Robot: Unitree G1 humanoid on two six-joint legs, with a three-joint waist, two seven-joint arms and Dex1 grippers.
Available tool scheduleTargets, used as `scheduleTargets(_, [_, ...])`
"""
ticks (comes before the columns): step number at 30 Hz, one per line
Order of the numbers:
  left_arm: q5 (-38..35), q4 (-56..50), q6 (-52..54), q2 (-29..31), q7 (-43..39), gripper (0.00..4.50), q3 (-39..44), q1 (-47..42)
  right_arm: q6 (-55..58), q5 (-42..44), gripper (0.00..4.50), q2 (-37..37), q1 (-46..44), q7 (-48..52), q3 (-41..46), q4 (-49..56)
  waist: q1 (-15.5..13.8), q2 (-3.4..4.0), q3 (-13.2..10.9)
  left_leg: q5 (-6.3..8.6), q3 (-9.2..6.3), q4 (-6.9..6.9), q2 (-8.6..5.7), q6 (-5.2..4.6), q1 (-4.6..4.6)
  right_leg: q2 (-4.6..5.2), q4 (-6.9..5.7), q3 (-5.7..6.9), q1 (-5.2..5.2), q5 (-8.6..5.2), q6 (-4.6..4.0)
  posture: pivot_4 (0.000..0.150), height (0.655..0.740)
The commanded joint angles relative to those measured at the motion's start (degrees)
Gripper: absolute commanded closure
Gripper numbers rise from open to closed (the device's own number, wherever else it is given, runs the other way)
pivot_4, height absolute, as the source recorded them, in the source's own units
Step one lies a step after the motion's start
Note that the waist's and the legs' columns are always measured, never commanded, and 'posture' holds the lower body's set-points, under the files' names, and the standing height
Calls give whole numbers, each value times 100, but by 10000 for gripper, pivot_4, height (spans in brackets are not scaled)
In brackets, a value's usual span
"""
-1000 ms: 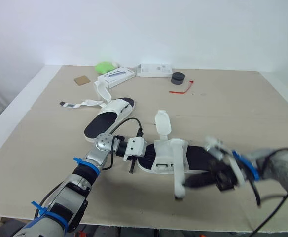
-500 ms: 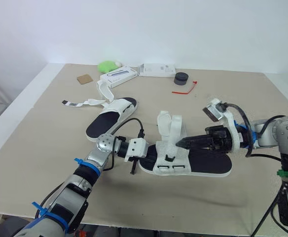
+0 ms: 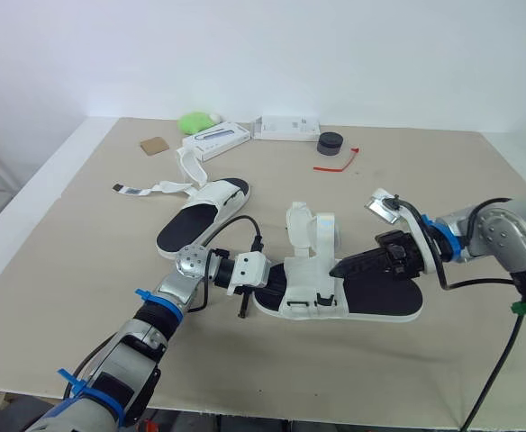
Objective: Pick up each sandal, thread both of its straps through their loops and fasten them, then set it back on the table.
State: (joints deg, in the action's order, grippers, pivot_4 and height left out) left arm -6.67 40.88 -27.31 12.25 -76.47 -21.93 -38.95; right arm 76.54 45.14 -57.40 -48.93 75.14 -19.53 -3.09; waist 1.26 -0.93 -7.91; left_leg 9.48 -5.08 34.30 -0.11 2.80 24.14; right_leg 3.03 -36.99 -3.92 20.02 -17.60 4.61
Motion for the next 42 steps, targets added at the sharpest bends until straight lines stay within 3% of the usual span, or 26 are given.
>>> scheduleTargets(1, [787,640,318,253,-69,45000,-533,558,-268,-348,44406,-133,-341,516,-267,-196,-2,-1,0,0,-1,0,0,0,0,0,0,1,0,0,0,1500,7400])
scheduleTargets(20, [792,562,356,231,31,45000,-555,641,-231,-953,44406,139,-996,1366,-679,-676,-5,7,1,3,-5,0,-8,5,2,7,0,4,0,3,10,1500,7400])
scheduleTargets(38, [773,545,378,170,42,45000,-559,625,-119,-991,44406,65,-535,1248,-796,-277,-6,8,1,3,-4,1,-9,5,2,9,0,5,0,4,12,1500,7400])
scheduleTargets(42, [768,525,384,157,55,45000,-561,648,-8,-1439,44406,405,-913,950,-1242,-790,2,15,11,3,-1,1,-9,6,-2,9,0,5,-2,4,12,1500,7400])
